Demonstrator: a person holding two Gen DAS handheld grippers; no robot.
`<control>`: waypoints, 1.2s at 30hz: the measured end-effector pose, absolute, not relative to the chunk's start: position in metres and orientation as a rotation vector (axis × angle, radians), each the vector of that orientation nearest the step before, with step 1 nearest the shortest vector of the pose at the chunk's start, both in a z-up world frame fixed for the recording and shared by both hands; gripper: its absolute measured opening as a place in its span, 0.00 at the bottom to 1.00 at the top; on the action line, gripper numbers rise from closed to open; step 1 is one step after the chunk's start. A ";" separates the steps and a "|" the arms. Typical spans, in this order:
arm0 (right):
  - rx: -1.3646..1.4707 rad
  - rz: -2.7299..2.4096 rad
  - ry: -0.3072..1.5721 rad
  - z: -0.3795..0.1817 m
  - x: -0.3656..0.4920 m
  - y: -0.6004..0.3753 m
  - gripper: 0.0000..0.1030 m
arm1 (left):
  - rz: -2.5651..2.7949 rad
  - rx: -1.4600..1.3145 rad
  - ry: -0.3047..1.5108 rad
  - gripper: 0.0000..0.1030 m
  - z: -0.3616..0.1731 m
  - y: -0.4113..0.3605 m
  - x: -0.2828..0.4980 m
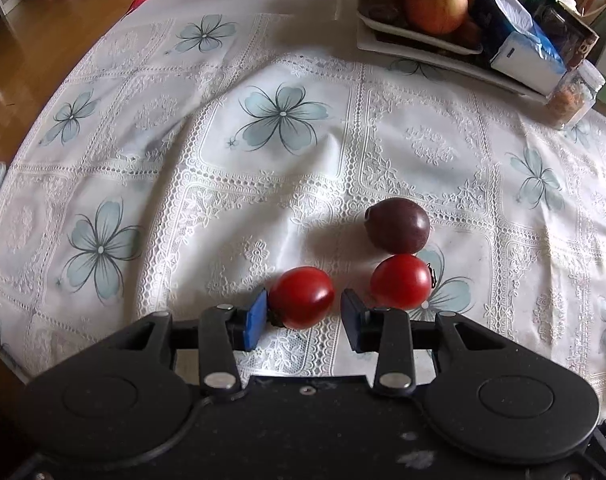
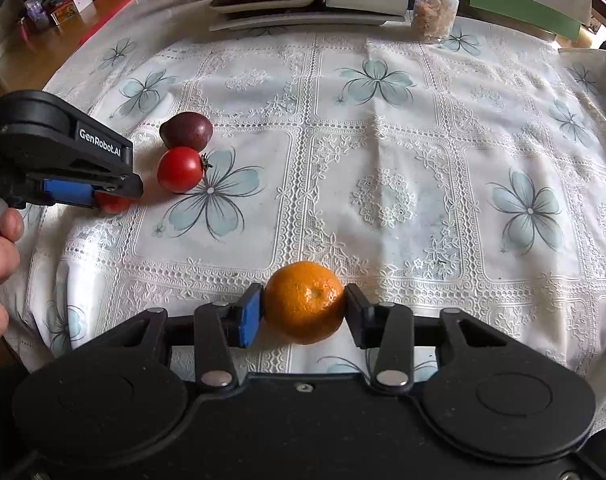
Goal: Organize fruits
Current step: 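Grasp the mandarin orange with right gripper while left gripper grasps a red tomato, then carry tomato and mandarin over the gold tray and open both grippers to drop them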
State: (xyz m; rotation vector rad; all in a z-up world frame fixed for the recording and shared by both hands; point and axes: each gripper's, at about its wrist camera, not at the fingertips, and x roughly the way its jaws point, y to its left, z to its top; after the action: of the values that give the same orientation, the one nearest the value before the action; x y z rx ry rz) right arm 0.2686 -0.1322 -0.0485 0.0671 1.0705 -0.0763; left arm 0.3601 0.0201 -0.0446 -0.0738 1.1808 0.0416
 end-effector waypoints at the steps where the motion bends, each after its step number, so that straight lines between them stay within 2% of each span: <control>1: 0.070 -0.076 1.073 -0.048 0.269 -0.133 0.50 | 0.044 -0.074 1.182 0.37 -0.046 0.020 0.361; 2: 0.070 -0.078 1.075 -0.048 0.270 -0.133 0.50 | 0.047 -0.075 1.180 0.34 -0.046 0.021 0.361; 9: 0.092 -0.110 1.058 -0.042 0.270 -0.139 0.50 | 0.017 -0.159 1.194 0.34 -0.041 0.030 0.362; 21: 0.096 -0.138 0.946 -0.017 0.261 -0.147 0.50 | -0.014 -0.115 1.091 0.34 -0.010 0.023 0.339; 30: 0.110 -0.173 0.886 -0.004 0.237 -0.159 0.50 | -0.036 -0.066 0.967 0.34 0.016 0.021 0.271; 36: 0.165 -0.207 0.849 0.004 0.192 -0.165 0.50 | -0.047 -0.065 0.927 0.34 0.018 0.021 0.208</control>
State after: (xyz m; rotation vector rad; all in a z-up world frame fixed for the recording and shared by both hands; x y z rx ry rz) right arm 0.1921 -0.1652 0.0038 0.1646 0.8494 -0.2068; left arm 0.2085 0.0211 0.0180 -0.0654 0.9274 -0.0475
